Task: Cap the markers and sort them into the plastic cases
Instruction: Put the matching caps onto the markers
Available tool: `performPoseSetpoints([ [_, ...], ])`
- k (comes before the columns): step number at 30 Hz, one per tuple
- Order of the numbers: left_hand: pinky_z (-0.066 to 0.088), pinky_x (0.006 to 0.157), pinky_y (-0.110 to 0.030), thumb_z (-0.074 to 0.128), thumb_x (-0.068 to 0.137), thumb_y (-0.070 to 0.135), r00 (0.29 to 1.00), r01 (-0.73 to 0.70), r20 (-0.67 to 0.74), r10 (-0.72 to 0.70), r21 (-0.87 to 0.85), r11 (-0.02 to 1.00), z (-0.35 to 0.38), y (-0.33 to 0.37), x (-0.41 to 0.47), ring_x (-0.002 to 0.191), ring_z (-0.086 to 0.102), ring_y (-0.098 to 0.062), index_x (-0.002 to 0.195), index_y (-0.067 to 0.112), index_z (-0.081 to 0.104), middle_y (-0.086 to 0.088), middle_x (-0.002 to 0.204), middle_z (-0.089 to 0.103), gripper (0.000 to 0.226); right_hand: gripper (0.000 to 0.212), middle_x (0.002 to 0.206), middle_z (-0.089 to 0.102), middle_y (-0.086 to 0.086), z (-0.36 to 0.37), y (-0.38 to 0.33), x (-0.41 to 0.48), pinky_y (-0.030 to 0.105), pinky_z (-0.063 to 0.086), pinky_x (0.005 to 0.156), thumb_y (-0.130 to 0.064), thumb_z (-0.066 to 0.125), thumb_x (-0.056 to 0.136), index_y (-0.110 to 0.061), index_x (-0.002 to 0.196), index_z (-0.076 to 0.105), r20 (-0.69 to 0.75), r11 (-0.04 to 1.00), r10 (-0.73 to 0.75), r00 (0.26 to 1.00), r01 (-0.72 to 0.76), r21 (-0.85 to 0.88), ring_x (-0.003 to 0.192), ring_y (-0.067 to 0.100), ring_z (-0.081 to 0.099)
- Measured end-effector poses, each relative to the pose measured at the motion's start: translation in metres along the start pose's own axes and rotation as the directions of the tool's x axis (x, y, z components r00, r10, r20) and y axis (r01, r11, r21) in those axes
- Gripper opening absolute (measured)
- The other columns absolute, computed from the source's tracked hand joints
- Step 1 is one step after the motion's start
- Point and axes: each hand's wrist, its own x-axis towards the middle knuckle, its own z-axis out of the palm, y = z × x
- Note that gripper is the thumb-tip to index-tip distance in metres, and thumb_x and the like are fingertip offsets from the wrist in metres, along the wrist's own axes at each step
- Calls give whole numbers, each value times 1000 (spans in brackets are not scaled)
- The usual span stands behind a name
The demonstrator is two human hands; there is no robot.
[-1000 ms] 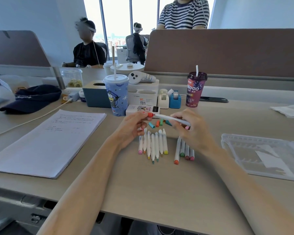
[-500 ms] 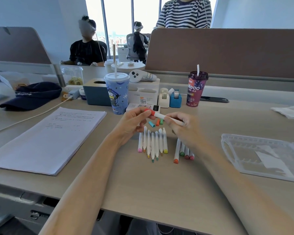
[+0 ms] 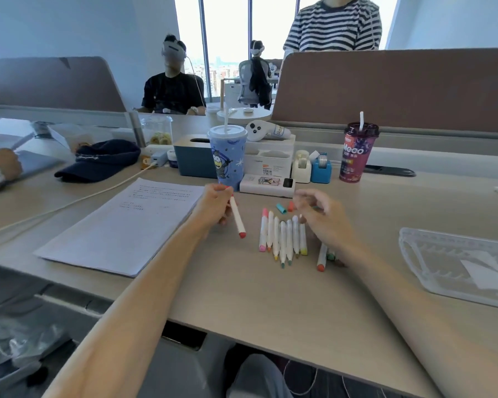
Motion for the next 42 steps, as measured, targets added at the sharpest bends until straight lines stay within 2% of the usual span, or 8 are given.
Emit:
performPoseSetpoints([
  [4,39,54,-27,48,98,30,997,-36,76,0,471,882,3,-5,12,70,54,-19,95,18,56,-7,84,58,15,25,103,64,-5,-8,7,9,31,55,77,-27,58,95,-26,120,56,-5,997,56,998,-56,-52,85,12,65],
  [7,48,55,-29,47,98,36,992,-37,117,-39,581,813,16,1,14,75,57,-21,107,21,48,-6,95,56,18,42,111,58,-3,-12,8,14,19,53,65,-19,57,96,-25,135,44,-56,992,122,991,-124,-30,88,11,62],
  [17,57,52,-27,50,98,31,964,-43,242,-110,551,834,41,16,13,60,65,-17,105,21,50,-6,80,65,12,40,114,58,1,-30,18,26,17,45,58,-9,53,97,-20,135,46,-152,984,165,975,-174,-46,80,10,62],
  [22,54,81,-38,43,98,29,954,-299,229,192,719,627,55,9,23,98,60,-23,115,24,56,-4,113,62,21,38,109,57,-1,-38,23,28,17,48,61,-6,53,96,-20,132,49,-191,981,187,964,-193,-16,78,11,62],
  [26,45,87,-37,44,98,14,864,-504,407,297,697,511,74,5,29,122,42,-24,123,27,59,-4,132,50,32,33,111,60,0,-43,33,25,26,55,76,-7,55,95,-21,125,54,-185,975,219,958,-223,-2,90,13,63],
  [31,50,89,-35,53,94,9,856,-517,431,286,685,513,83,11,37,107,55,-19,106,24,69,-2,120,61,25,27,113,61,-2,-49,37,20,18,50,71,-11,57,96,-23,120,57,-140,969,202,969,-219,-117,101,15,61],
  [38,50,87,-36,57,94,20,849,-529,463,255,743,410,89,20,36,104,54,-21,109,20,66,-4,115,61,18,25,111,59,1,-59,19,12,7,48,57,-6,51,97,-15,118,61,-201,993,63,978,-82,-88,77,5,61],
  [42,49,75,-31,58,94,27,836,-546,412,362,680,490,82,14,28,96,54,-16,109,21,63,-2,112,61,17,24,111,60,1,-62,19,9,4,45,57,-6,52,97,-15,118,62,-190,989,40,981,-66,-134,82,6,60],
])
